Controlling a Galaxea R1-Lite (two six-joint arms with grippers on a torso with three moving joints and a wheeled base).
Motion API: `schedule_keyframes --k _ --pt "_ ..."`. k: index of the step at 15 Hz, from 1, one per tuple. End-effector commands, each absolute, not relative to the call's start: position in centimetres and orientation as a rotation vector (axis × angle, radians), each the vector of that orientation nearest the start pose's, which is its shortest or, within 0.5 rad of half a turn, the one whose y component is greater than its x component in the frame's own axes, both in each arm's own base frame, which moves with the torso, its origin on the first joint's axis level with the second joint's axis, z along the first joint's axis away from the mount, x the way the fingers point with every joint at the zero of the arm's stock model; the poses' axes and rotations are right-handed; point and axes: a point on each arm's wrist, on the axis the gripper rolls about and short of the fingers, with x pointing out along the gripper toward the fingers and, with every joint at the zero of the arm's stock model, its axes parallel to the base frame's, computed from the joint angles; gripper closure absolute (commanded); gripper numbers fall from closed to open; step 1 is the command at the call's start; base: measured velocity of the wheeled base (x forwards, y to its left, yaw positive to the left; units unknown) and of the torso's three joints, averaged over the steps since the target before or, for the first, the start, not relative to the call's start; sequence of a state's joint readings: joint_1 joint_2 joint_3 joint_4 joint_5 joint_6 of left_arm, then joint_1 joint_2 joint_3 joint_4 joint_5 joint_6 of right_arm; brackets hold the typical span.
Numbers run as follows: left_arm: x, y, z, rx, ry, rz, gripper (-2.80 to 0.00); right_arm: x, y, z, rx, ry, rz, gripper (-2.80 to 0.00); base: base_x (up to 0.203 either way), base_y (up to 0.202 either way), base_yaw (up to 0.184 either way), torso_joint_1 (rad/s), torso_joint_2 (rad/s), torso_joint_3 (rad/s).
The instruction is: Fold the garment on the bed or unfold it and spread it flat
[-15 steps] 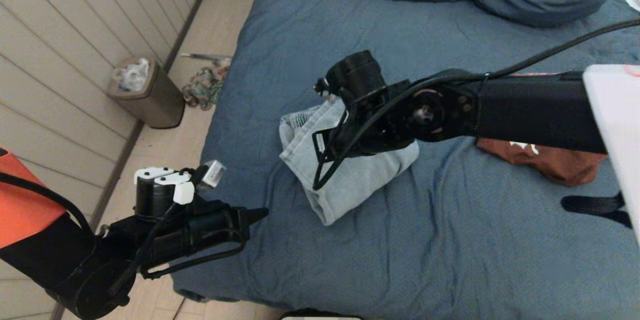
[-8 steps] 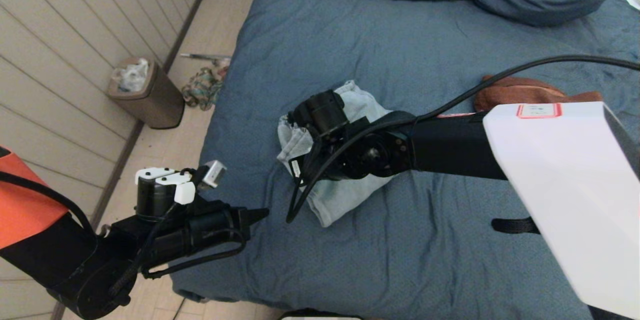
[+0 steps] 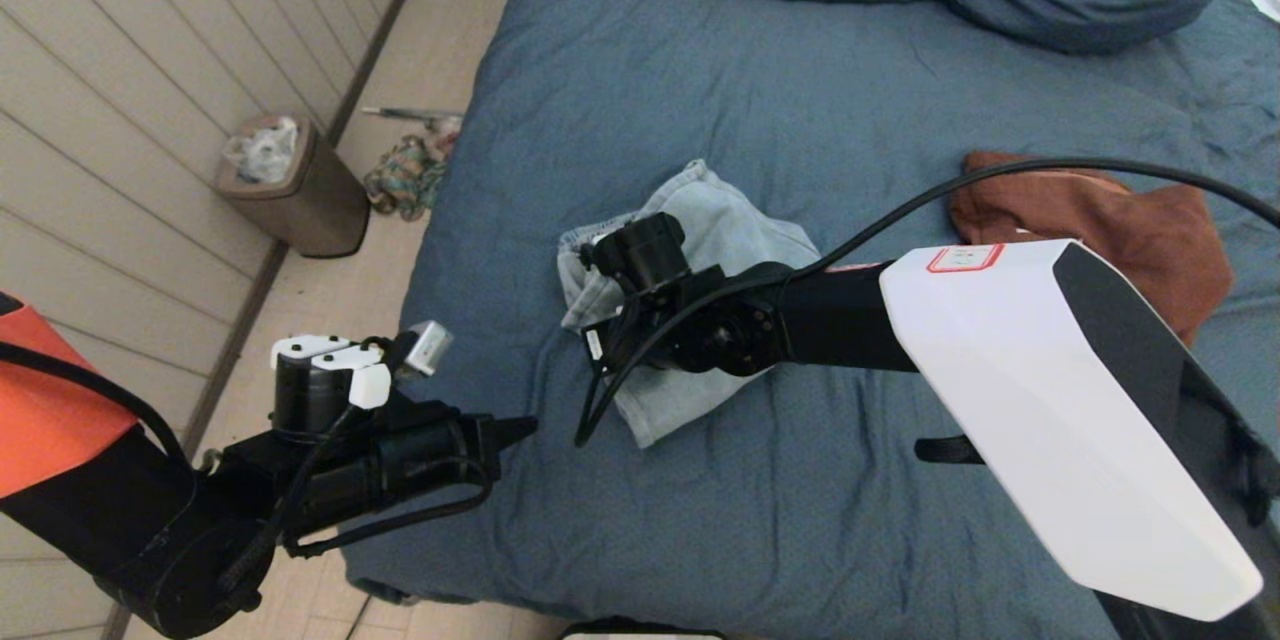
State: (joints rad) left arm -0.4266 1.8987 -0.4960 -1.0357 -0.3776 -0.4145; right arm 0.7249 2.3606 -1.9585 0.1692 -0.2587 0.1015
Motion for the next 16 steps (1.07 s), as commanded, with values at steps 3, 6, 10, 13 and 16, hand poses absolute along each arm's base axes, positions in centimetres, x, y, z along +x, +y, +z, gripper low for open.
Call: schedule_keyframes --k 3,6,10,13,16 --pt "26.0 -12.7 10.1 -0.384 0.492 -0.717 0.0 35.3 31.4 19.8 -0.143 0.464 0.444 0.0 0.0 0.0 0.0 0.0 0.0 0.0" --pt "24.3 -11.9 13.8 -0.389 0.365 -0.737 0.0 31.9 29.1 25.9 -0.088 0.385 0.462 0.0 0.0 0.0 0.0 0.0 0.0 0.0" --pt "18.7 -8.5 21.0 -0.395 0.149 -0.716 0.0 24.6 21.7 33.6 0.001 0.27 0.411 0.0 0.0 0.0 0.0 0.0 0.0 0.0" --pt "10.9 -4.4 24.2 -0.392 0.047 -0.648 0.0 16.3 13.0 35.7 0.041 0.188 0.27 0.0 0.0 0.0 0.0 0.0 0.0 0.0" --pt "2.9 -1.2 22.4 -0.351 0.075 -0.473 0.0 8.3 4.8 32.5 0.068 0.123 0.056 0.0 0.0 0.0 0.0 0.0 0.0 0.0"
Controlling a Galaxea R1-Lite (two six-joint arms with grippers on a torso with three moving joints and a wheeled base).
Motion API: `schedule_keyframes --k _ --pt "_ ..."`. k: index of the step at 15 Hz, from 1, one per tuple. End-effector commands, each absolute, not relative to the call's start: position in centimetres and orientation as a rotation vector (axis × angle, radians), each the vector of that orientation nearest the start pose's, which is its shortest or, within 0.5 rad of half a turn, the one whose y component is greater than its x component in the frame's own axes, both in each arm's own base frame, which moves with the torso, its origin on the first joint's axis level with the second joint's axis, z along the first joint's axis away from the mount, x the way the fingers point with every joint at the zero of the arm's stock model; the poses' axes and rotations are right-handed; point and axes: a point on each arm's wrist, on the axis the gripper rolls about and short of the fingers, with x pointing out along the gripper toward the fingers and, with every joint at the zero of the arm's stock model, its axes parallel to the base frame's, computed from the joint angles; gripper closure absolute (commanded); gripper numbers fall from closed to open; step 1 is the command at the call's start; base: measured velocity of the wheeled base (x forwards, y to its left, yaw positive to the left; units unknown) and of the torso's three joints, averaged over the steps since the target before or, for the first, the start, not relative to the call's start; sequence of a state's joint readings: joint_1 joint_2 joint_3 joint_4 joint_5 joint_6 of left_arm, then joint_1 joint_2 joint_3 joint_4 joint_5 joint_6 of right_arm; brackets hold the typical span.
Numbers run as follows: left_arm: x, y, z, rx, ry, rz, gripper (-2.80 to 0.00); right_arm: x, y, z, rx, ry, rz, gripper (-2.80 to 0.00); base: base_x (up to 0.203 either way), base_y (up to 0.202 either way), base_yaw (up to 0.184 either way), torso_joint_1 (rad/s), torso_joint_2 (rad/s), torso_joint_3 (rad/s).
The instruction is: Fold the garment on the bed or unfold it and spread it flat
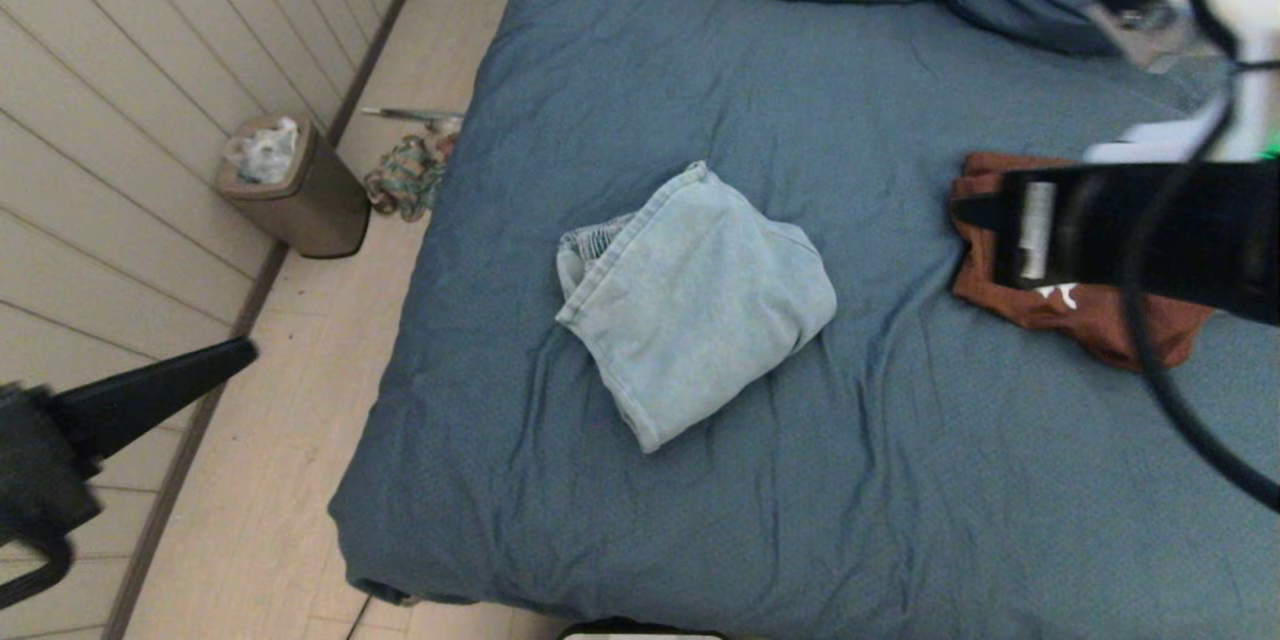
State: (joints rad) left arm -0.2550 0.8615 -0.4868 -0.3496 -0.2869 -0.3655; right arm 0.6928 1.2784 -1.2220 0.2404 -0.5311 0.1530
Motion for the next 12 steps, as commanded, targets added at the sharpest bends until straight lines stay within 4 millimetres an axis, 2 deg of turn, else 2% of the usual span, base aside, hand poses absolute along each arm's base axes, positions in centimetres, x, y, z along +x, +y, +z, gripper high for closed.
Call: schedule_keyframes --k 1,3,4,6,7,9,11,12 --pt "0.4 -0.6 20.9 -0.338 0.096 -0.391 0.0 5.6 2.2 31.1 0.089 0.081 -0.049 0.0 0.0 0.0 0.0 0.0 0.0 0.0" --pt "-2.4 0.1 18.2 -0.323 0.135 -0.224 0.0 1.0 -1.1 27.9 0.128 0.007 -0.21 0.0 0.0 0.0 0.0 0.0 0.0 0.0" --pt "-3.0 0.3 16.9 -0.31 0.195 -0.083 0.0 -0.9 -2.1 25.7 0.132 -0.011 -0.317 0.0 0.0 0.0 0.0 0.0 0.0 0.0" --pt "-3.7 0.5 16.9 -0.295 0.269 0.003 0.0 -3.3 -2.4 21.3 0.118 -0.006 -0.529 0.0 0.0 0.0 0.0 0.0 0.0 0.0" --pt "-4.5 0.4 17.1 -0.295 0.312 0.028 0.0 -3.4 -2.3 18.9 0.108 0.025 -0.575 0.0 0.0 0.0 0.0 0.0 0.0 0.0" --pt "-6.0 0.0 16.7 -0.309 0.288 0.097 0.0 -2.5 -2.0 15.5 0.126 0.095 -0.592 0.0 0.0 0.0 0.0 0.0 0.0 0.0" --pt "-7.8 0.0 15.5 -0.284 0.217 0.072 0.0 -1.3 -1.7 13.3 0.182 0.054 -0.53 0.0 0.0 0.0 0.0 0.0 0.0 0.0" --pt "-8.4 0.0 14.4 -0.212 0.186 0.058 0.0 -0.8 -1.5 12.6 0.197 0.024 -0.458 0.0 0.0 0.0 0.0 0.0 0.0 0.0"
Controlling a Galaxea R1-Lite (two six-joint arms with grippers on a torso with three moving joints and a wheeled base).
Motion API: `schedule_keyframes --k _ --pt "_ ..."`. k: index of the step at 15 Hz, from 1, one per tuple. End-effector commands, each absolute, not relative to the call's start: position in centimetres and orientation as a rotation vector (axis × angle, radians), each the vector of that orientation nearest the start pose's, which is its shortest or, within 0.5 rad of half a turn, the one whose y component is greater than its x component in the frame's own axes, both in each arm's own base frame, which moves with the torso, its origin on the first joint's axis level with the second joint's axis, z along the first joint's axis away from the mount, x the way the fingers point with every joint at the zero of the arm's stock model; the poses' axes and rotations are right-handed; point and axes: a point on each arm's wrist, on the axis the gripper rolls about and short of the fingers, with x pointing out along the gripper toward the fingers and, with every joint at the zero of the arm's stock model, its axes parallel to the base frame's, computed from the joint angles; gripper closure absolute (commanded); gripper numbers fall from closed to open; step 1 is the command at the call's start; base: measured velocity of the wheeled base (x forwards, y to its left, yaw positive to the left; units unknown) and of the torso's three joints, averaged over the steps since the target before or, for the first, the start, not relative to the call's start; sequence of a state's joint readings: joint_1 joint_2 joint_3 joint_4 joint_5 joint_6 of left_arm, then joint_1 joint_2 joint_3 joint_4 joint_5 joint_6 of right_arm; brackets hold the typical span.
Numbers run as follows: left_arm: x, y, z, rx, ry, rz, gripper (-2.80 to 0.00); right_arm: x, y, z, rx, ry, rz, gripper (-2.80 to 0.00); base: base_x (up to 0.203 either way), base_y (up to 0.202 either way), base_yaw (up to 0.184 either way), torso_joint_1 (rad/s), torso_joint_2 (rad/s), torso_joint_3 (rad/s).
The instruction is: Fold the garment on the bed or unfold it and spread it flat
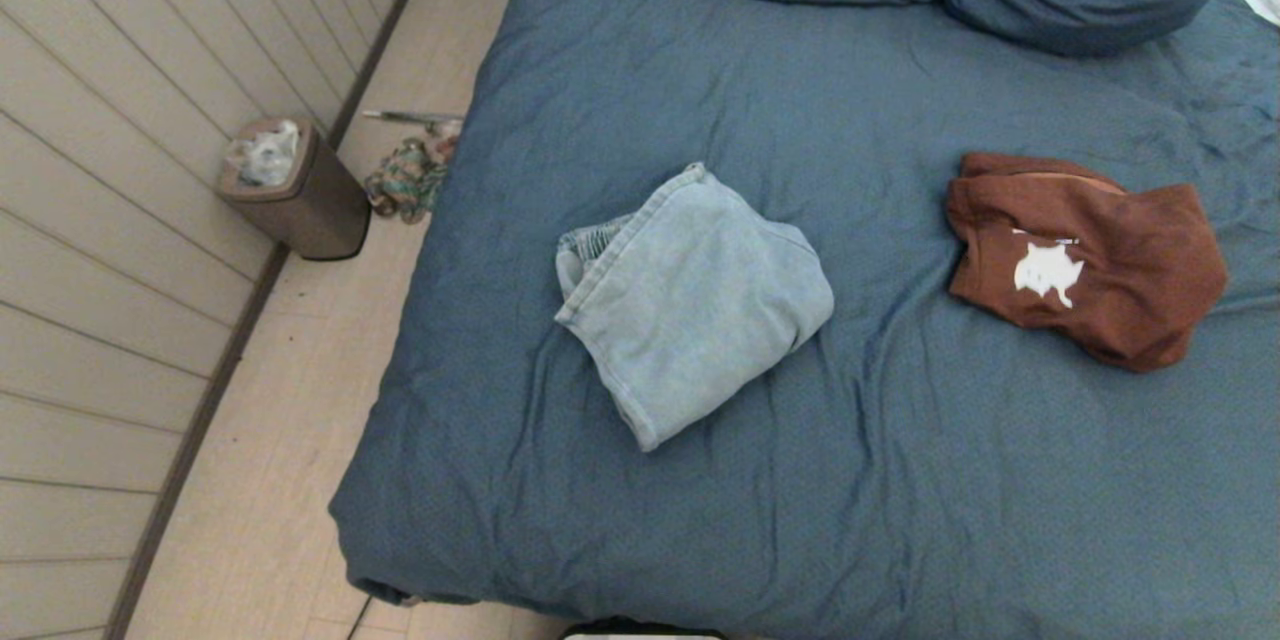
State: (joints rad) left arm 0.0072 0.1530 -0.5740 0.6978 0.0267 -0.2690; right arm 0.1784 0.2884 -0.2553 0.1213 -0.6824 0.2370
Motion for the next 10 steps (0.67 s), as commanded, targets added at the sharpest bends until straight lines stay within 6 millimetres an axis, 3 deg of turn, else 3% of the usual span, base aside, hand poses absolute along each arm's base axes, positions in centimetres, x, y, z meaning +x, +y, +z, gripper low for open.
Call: schedule_keyframes --k 1,3,6,8,10 --pt "-8.2 0.1 13.1 -0.147 0.198 0.066 0.0 -0.4 -1.2 11.8 0.183 0.015 -0.353 0.0 0.0 0.0 0.0 0.0 0.0 0.0" --pt "-6.1 0.1 10.9 -0.078 0.207 0.084 0.0 0.0 -1.0 10.0 0.129 0.047 -0.269 0.0 0.0 0.0 0.0 0.0 0.0 0.0" --pt "-3.0 0.2 8.9 0.113 0.02 0.076 0.0 0.1 -0.8 9.8 0.103 0.059 -0.184 0.0 0.0 0.0 0.0 0.0 0.0 0.0" --pt "-2.6 0.1 8.3 0.194 -0.007 0.046 0.0 0.1 -0.7 9.7 0.024 0.071 -0.142 0.0 0.0 0.0 0.0 0.0 0.0 0.0" --pt "-2.6 0.0 8.1 0.288 0.018 0.007 0.0 0.1 -0.4 9.5 0.009 0.097 0.007 0.0 0.0 0.0 0.0 0.0 0.0 0.0"
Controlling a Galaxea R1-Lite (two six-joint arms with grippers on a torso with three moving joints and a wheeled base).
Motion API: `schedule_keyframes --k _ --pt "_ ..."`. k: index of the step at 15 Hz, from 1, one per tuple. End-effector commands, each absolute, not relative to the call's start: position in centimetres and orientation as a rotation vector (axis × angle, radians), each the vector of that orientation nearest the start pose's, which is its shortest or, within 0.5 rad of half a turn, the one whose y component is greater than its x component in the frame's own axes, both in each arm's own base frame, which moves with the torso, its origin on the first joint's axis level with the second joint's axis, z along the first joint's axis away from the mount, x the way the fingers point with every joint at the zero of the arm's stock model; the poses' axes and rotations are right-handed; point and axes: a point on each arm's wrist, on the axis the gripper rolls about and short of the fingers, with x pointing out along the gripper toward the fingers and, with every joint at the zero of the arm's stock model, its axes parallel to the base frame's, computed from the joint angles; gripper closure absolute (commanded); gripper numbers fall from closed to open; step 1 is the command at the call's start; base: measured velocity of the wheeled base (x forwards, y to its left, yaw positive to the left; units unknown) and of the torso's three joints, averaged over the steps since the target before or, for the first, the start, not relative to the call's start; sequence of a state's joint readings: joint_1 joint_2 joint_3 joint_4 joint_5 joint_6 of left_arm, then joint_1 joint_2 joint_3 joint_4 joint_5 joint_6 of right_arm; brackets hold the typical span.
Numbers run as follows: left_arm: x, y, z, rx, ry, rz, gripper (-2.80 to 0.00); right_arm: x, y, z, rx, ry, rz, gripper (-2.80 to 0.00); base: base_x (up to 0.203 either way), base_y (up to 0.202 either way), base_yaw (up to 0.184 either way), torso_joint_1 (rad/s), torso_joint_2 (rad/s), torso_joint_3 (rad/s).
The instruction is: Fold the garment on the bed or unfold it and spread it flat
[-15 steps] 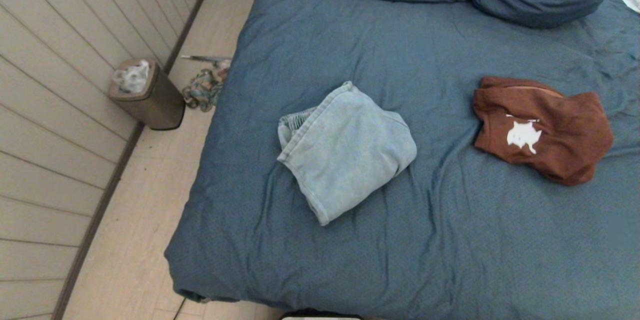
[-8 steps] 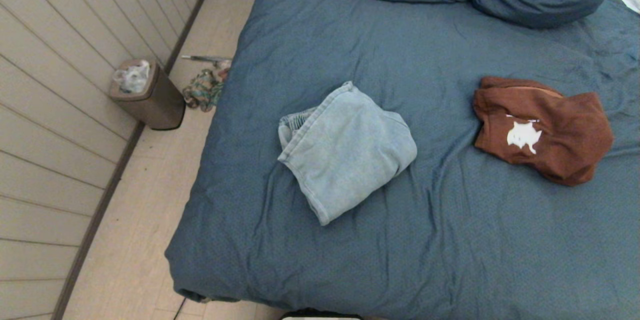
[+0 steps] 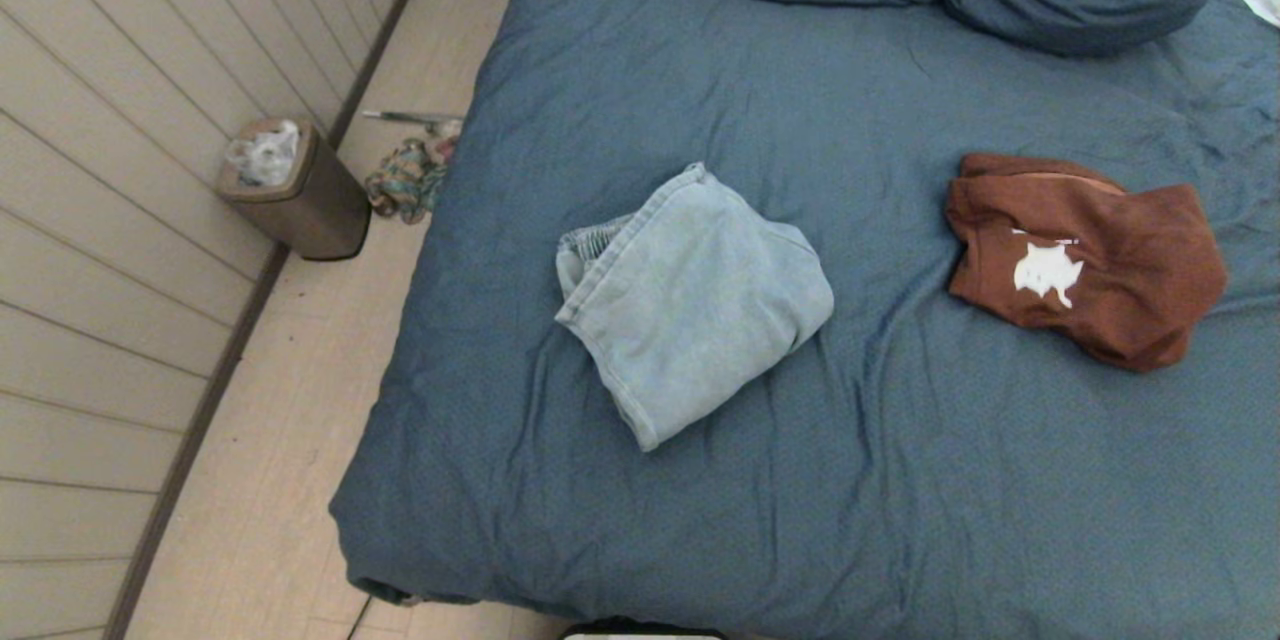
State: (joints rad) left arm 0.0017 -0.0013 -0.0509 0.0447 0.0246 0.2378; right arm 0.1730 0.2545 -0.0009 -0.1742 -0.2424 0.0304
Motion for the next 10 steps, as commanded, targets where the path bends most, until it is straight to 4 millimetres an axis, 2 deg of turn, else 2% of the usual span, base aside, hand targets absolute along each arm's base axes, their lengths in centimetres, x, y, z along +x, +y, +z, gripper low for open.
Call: schedule_keyframes --k 1,3,5,7,9,10 --pt "-2.58 -0.05 8.06 0.332 0.02 -0.021 0.0 0.08 -0.38 9.49 -0.006 0.104 -0.002 0.0 0.0 0.0 0.0 0.0 0.0 0.0" --pt "-2.58 -0.09 8.03 0.309 0.015 -0.042 0.0 -0.01 -0.54 9.39 -0.054 0.138 -0.065 0.0 0.0 0.0 0.0 0.0 0.0 0.0" --pt "-2.47 -0.1 7.7 0.158 0.026 -0.047 0.0 -0.26 -0.59 9.12 -0.065 0.221 -0.064 0.0 0.0 0.0 0.0 0.0 0.0 0.0" --pt "-2.3 0.01 7.45 0.023 0.018 0.003 0.0 -0.43 -0.59 9.16 -0.064 0.251 -0.134 0.0 0.0 0.0 0.0 0.0 0.0 0.0" --pt "-2.27 0.01 7.46 0.037 0.011 0.003 0.0 -0.65 -0.49 9.14 -0.065 0.249 -0.266 0.0 0.0 0.0 0.0 0.0 0.0 0.0" --pt "-2.26 0.0 7.45 0.059 0.014 0.0 0.0 -0.88 -0.43 9.11 -0.07 0.23 -0.276 0.0 0.0 0.0 0.0 0.0 0.0 0.0"
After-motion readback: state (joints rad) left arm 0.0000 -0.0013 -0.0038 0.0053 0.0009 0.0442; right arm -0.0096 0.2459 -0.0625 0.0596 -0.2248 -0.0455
